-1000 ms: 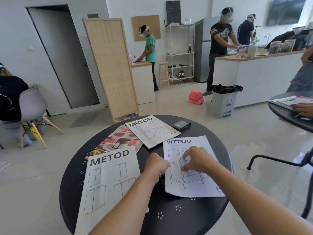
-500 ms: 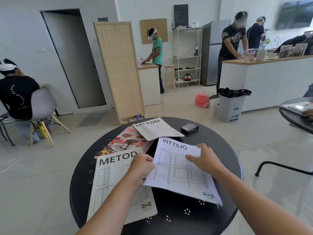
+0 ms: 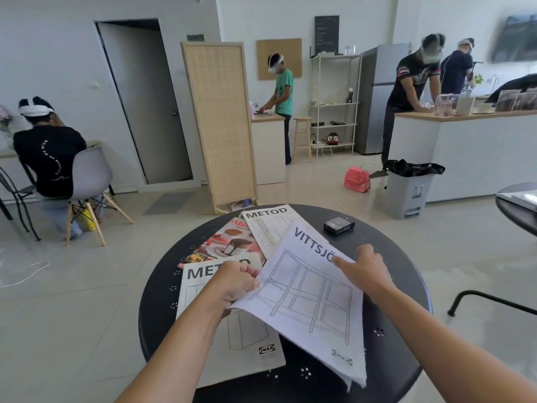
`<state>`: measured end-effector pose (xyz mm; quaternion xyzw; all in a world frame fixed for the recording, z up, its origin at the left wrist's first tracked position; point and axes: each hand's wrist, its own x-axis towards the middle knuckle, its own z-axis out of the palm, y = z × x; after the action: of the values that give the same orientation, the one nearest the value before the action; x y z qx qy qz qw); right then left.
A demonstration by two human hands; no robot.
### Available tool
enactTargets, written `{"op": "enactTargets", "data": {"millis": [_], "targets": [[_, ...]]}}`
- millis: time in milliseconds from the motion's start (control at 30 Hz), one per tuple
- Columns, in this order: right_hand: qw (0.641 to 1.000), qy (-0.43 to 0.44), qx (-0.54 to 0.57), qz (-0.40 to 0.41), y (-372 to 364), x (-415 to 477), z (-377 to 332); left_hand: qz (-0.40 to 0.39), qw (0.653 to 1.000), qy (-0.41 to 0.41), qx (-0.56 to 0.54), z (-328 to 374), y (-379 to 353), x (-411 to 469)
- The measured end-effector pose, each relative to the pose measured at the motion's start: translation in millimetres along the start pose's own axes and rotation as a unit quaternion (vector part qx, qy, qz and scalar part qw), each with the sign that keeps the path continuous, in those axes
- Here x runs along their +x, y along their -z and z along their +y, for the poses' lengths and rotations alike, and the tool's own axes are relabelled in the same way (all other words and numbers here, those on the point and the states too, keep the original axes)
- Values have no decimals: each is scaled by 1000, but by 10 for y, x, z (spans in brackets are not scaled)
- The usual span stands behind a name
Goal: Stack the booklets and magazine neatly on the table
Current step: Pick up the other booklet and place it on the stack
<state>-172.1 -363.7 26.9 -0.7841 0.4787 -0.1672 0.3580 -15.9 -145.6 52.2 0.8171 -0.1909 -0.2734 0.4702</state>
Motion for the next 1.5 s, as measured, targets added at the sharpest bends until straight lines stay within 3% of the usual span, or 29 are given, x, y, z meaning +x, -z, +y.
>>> {"op": "enactTargets", "data": {"millis": [133, 300, 400, 733, 1267, 1500], "targets": [[998, -17, 54, 36, 32, -8, -117, 55, 993, -6, -108, -6, 35, 15], [969, -32, 216, -117, 25, -14, -293, 125, 966, -9, -224, 26, -9, 86], [977, 4, 188, -101, 25, 74, -399, 152, 962, -20, -227, 77, -64, 128], [990, 110, 69, -59, -8, 683, -725, 152, 981, -29, -116, 276, -88, 562], [985, 149, -46, -73, -696, 1908, -963, 157, 987, -6, -9, 230, -94, 1921], [973, 126, -177, -85, -938, 2125, -972, 160, 983, -23, 92, 195, -98, 2113]]}}
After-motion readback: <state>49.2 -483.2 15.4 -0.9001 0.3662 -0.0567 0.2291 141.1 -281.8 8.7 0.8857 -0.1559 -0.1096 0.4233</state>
